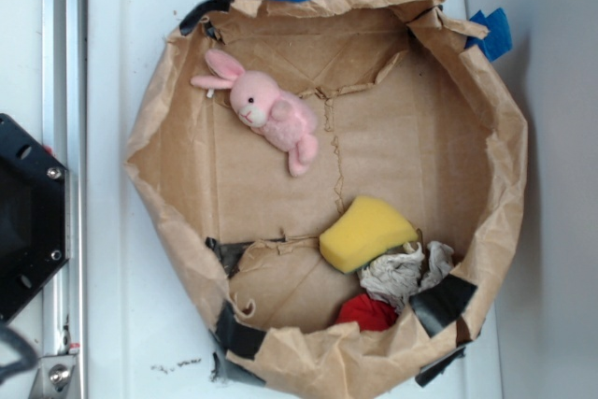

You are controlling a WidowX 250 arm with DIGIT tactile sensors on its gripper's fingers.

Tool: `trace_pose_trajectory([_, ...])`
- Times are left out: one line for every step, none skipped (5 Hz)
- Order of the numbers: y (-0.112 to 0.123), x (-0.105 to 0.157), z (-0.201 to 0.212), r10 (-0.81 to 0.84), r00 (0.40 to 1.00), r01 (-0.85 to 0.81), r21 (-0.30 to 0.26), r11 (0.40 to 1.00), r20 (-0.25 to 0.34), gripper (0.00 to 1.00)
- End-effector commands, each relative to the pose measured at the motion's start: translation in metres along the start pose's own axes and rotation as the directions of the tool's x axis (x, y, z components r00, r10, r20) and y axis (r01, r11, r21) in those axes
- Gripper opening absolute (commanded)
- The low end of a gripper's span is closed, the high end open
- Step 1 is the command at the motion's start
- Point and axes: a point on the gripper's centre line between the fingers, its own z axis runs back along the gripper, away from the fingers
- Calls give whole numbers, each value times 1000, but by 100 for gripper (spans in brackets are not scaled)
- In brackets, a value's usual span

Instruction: Grab the pink bunny.

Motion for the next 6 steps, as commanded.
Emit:
trace_pose_trajectory([0, 0, 0, 0, 1000, 0, 0, 1000, 0, 100])
trace_pose_trajectory([-16, 38, 4, -97, 995, 96, 11, 995, 21, 100])
trace_pose_trajectory([-23, 63, -2, -182, 983, 182, 14, 983, 33, 100])
trace_pose_trajectory([-25, 88, -29, -415, 908, 413, -38, 910, -56, 100])
trace_pose_trajectory([-3, 110, -70, -495, 869, 494, -23, 869, -31, 100])
trace_pose_trajectory([33, 153, -106, -446, 895, 446, -11, 895, -25, 100])
